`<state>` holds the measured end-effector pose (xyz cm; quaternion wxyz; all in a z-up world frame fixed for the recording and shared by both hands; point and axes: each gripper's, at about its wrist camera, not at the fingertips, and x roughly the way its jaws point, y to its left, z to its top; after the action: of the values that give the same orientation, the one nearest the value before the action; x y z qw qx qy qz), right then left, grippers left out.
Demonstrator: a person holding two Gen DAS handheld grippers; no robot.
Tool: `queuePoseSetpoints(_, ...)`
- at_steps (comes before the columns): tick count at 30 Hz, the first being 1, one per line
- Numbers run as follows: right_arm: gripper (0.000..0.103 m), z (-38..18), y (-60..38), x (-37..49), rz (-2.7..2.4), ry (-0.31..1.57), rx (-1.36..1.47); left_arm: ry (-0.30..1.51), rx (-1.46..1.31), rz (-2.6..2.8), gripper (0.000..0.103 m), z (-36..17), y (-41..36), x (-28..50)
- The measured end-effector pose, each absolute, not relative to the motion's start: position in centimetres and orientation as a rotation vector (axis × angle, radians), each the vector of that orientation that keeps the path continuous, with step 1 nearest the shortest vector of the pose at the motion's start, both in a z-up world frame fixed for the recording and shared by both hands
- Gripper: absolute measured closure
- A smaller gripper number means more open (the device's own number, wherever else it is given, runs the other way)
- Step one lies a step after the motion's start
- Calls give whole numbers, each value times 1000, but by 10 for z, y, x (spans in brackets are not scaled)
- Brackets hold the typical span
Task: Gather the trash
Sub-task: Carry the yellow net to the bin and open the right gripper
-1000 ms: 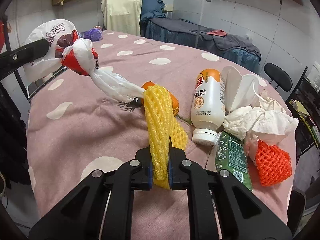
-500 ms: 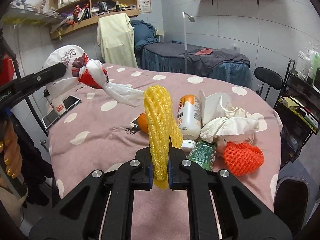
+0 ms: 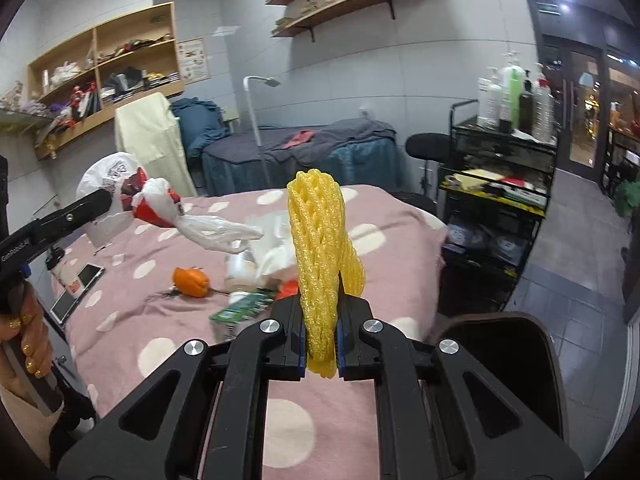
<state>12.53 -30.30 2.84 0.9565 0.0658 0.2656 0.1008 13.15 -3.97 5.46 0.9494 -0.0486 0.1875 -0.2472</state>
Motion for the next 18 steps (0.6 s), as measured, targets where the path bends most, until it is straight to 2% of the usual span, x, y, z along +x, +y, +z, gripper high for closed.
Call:
queuePoseSetpoints(10, 92, -73, -425, 123, -127, 757, 313, 483, -64, -721, 100, 33, -134, 147)
queuePoseSetpoints(18, 92, -140, -452, 118, -218, 887, 362, 565, 18, -822, 100, 4, -206, 148)
